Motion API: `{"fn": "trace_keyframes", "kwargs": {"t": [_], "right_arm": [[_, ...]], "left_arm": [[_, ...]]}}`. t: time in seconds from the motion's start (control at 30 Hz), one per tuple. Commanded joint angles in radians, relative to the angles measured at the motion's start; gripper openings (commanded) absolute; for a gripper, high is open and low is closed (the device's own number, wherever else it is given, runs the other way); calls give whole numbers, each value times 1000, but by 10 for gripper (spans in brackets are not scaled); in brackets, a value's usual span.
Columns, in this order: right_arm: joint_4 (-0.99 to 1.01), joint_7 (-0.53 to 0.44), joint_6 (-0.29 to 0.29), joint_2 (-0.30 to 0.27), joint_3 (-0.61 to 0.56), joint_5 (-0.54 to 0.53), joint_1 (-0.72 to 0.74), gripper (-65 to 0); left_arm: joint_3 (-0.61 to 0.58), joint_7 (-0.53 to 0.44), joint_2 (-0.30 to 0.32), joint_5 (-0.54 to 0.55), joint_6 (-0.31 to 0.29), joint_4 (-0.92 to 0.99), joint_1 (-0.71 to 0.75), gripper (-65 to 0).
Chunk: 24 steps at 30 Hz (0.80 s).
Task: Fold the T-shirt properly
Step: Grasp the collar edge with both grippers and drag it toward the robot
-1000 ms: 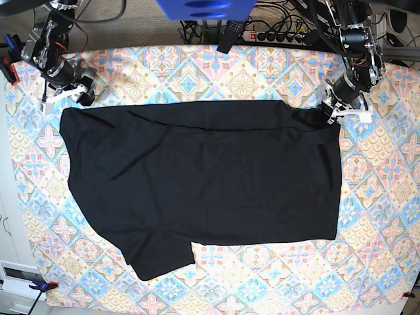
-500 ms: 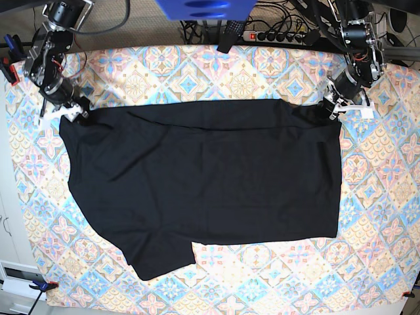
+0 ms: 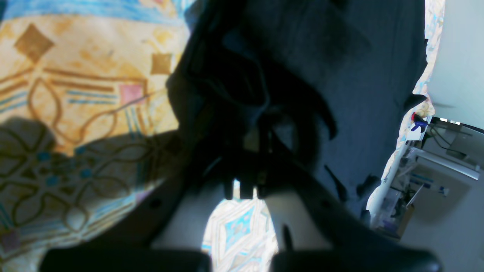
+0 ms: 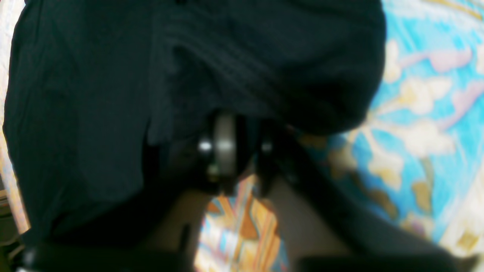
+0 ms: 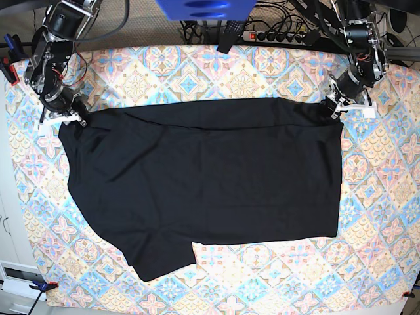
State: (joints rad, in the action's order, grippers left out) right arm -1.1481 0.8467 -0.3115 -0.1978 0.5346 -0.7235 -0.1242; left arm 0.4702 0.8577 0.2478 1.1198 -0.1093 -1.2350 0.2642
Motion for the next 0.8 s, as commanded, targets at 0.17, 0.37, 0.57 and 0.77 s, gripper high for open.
{"fn": "trace_keyframes", "kwargs": {"t": [0.17, 0.37, 0.57, 0.77], "right_arm": [[-8, 41, 10, -7, 77, 29, -98, -629], [-30, 41, 8, -7, 86, 26, -194, -629], [-204, 42, 8, -2, 80, 25, -318, -629], [-292, 101, 8, -1, 80, 25, -380, -629]], "left_arm": [[32, 7, 23, -22, 13, -10, 31, -650], [31, 7, 52, -22, 12, -53, 99, -650], [32, 7, 72, -22, 12, -164, 185, -650], [32, 7, 72, -22, 12, -199, 246, -650]]}}
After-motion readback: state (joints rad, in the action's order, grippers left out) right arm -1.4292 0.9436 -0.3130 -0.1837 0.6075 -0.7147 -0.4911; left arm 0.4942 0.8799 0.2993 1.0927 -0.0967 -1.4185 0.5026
